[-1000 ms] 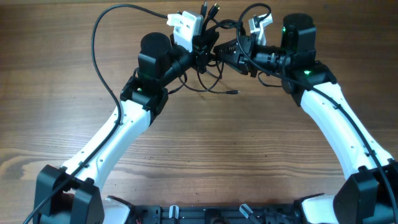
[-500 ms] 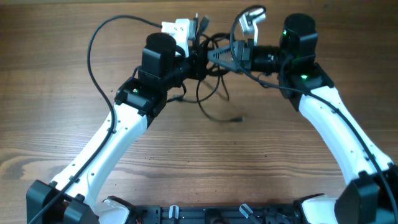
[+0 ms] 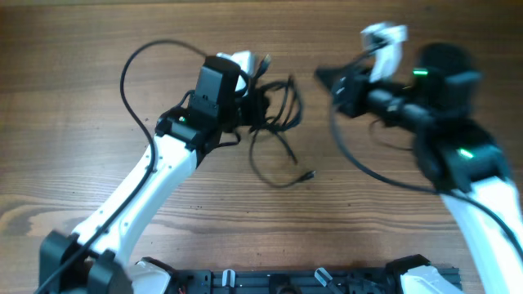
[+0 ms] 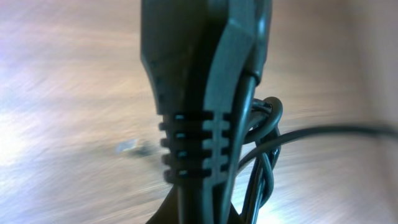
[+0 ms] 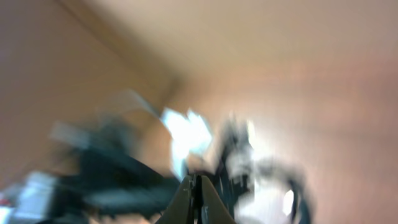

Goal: Untangle cables

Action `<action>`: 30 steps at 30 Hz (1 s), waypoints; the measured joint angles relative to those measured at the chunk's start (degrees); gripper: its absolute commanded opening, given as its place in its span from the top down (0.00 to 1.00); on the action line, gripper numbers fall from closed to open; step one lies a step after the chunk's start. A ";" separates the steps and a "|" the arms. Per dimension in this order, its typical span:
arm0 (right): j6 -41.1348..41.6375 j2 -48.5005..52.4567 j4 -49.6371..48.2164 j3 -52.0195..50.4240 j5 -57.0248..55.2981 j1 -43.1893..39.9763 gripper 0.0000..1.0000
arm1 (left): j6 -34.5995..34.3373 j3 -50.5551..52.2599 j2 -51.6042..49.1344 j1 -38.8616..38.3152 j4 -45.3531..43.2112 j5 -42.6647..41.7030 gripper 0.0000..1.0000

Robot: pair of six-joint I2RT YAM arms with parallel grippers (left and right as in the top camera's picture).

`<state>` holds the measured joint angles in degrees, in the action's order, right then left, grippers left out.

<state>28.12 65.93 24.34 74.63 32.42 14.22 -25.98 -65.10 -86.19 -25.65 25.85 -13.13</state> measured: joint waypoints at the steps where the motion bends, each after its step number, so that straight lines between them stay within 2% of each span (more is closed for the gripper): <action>1: -0.39 -2.75 -0.87 1.99 -0.83 -0.72 0.96 | 0.24 0.90 -1.49 0.61 1.20 1.42 0.96; 5: -1.25 -11.13 2.34 4.92 -4.02 -3.13 0.96 | 0.87 2.21 -4.98 1.09 2.56 5.01 0.96; 9: -1.62 -11.13 11.78 4.66 -9.46 -6.78 0.94 | 1.29 2.21 -5.01 1.07 1.36 5.84 0.96; 11: -2.43 -9.90 14.84 4.37 -10.73 -7.10 0.87 | 1.29 2.21 -5.01 1.07 -0.35 5.84 0.96; 13: -2.93 -7.74 17.05 4.37 -11.08 -7.17 0.64 | 1.46 2.21 -5.01 1.07 -3.80 5.62 0.96; 15: -3.45 -6.08 17.53 4.37 -10.75 -7.17 0.56 | 1.66 2.27 -5.01 1.07 -8.85 3.37 0.96; 22: -3.78 5.57 17.88 4.35 -1.07 -7.17 0.55 | 1.90 2.27 -5.01 1.07 -25.49 -8.46 0.96; 30: -3.76 15.08 18.73 4.35 7.93 -7.17 0.55 | 1.90 2.27 -5.01 1.07 -29.73 -11.10 0.96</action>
<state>24.36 81.01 43.07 78.98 40.36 7.05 -24.08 -62.83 -91.20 -24.58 -3.88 -24.23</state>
